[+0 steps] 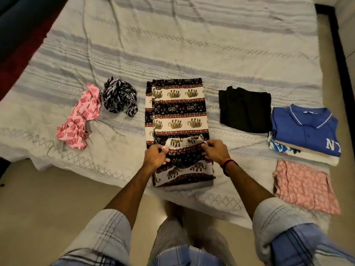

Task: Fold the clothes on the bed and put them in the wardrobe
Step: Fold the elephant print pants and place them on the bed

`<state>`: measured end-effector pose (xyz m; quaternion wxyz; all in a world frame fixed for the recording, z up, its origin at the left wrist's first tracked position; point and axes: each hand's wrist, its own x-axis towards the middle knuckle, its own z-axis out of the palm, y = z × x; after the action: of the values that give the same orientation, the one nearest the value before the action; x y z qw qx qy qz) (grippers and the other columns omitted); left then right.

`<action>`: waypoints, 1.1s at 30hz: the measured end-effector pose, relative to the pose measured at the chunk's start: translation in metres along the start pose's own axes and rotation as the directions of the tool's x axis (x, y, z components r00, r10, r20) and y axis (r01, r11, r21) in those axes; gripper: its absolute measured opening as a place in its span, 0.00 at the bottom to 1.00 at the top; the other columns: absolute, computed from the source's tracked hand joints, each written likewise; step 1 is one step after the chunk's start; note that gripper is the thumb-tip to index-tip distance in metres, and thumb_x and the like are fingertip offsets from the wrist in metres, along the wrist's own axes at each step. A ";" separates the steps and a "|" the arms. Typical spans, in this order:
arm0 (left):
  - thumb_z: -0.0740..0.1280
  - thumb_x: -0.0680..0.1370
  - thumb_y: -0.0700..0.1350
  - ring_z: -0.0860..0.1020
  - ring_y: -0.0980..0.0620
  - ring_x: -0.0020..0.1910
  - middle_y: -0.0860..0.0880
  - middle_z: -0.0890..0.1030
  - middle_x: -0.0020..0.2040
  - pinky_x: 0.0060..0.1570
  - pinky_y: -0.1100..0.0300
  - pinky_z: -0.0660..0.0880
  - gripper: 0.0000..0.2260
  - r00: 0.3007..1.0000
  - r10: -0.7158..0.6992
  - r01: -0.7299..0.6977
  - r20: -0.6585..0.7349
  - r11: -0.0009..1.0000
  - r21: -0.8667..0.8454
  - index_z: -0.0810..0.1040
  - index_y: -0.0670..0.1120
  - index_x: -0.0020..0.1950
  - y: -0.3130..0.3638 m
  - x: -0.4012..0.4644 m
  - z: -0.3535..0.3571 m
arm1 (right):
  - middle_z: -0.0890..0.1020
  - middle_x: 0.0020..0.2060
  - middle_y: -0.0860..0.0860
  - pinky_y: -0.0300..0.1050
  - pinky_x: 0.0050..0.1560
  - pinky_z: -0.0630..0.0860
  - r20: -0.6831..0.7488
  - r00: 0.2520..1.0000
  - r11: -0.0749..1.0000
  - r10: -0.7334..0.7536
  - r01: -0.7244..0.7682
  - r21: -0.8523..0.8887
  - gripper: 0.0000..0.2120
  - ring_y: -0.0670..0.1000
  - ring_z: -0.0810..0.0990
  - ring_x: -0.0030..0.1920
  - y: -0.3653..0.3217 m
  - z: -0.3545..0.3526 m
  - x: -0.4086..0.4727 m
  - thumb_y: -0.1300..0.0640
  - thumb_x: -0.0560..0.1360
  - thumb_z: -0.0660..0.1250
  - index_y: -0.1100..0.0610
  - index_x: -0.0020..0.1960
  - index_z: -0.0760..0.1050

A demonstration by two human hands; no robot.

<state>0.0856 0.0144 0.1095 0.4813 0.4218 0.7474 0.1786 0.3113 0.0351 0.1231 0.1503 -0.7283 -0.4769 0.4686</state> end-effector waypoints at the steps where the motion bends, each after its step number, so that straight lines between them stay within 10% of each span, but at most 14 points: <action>1: 0.65 0.81 0.45 0.83 0.55 0.34 0.46 0.83 0.48 0.34 0.62 0.81 0.06 1.000 0.001 -0.001 -0.003 1.000 -0.012 0.77 0.42 0.52 0.005 0.008 -0.002 | 0.86 0.42 0.54 0.54 0.49 0.83 -0.003 1.000 1.000 0.006 -0.006 0.002 0.07 0.52 0.85 0.43 -0.005 -0.001 0.009 0.55 0.79 0.67 0.51 0.42 0.78; 4: 0.66 0.80 0.45 0.83 0.54 0.40 0.44 0.83 0.52 0.40 0.64 0.80 0.09 1.000 0.010 -0.011 -0.029 0.999 -0.032 0.78 0.40 0.56 0.024 0.044 -0.008 | 0.85 0.46 0.55 0.56 0.55 0.81 -0.042 0.999 0.999 0.034 -0.034 0.013 0.07 0.55 0.85 0.48 -0.026 -0.002 0.046 0.55 0.78 0.67 0.50 0.41 0.78; 9: 0.71 0.77 0.45 0.71 0.44 0.70 0.44 0.70 0.73 0.66 0.45 0.72 0.32 0.997 0.037 -0.037 0.071 0.999 -0.002 0.60 0.46 0.77 0.047 0.082 -0.012 | 0.75 0.67 0.57 0.49 0.65 0.72 0.029 0.999 0.996 -0.014 0.016 -0.089 0.22 0.57 0.76 0.64 -0.047 0.002 0.081 0.57 0.80 0.66 0.59 0.72 0.66; 12: 0.72 0.76 0.43 0.71 0.42 0.69 0.41 0.70 0.73 0.64 0.53 0.72 0.33 0.991 0.025 -0.042 0.129 0.991 0.129 0.60 0.44 0.77 0.038 0.082 0.001 | 0.75 0.67 0.56 0.36 0.48 0.76 0.157 0.988 0.984 -0.005 0.033 -0.176 0.24 0.55 0.79 0.58 -0.030 0.016 0.083 0.60 0.79 0.67 0.59 0.73 0.65; 21: 0.75 0.70 0.40 0.69 0.45 0.68 0.43 0.69 0.71 0.70 0.52 0.68 0.35 0.984 0.013 -0.104 0.179 0.858 0.504 0.63 0.44 0.74 -0.050 0.082 0.059 | 0.79 0.60 0.57 0.50 0.64 0.74 0.292 0.952 0.909 0.090 0.041 -0.414 0.18 0.58 0.77 0.61 0.057 0.077 0.086 0.57 0.75 0.69 0.59 0.64 0.74; 27: 0.76 0.71 0.39 0.76 0.41 0.62 0.41 0.75 0.63 0.60 0.52 0.74 0.33 0.976 -0.215 0.194 0.035 0.932 0.305 0.61 0.40 0.70 -0.103 0.087 0.059 | 0.67 0.66 0.63 0.59 0.66 0.72 0.016 0.977 0.874 0.212 -0.183 -0.449 0.31 0.64 0.70 0.65 0.111 0.089 0.085 0.54 0.75 0.72 0.63 0.70 0.62; 33: 0.72 0.76 0.47 0.79 0.41 0.58 0.41 0.80 0.60 0.59 0.47 0.76 0.24 0.971 -0.240 0.232 0.004 0.942 0.245 0.68 0.42 0.67 -0.124 0.094 0.059 | 0.76 0.61 0.63 0.58 0.63 0.74 -0.041 0.961 0.909 0.274 -0.273 -0.316 0.24 0.63 0.75 0.62 0.135 0.087 0.095 0.56 0.75 0.72 0.64 0.64 0.66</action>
<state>0.0635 0.0096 -0.0554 0.4567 0.3879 0.8004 0.0199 0.3247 0.0274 -0.0627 -0.0371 -0.8016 -0.4398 0.4033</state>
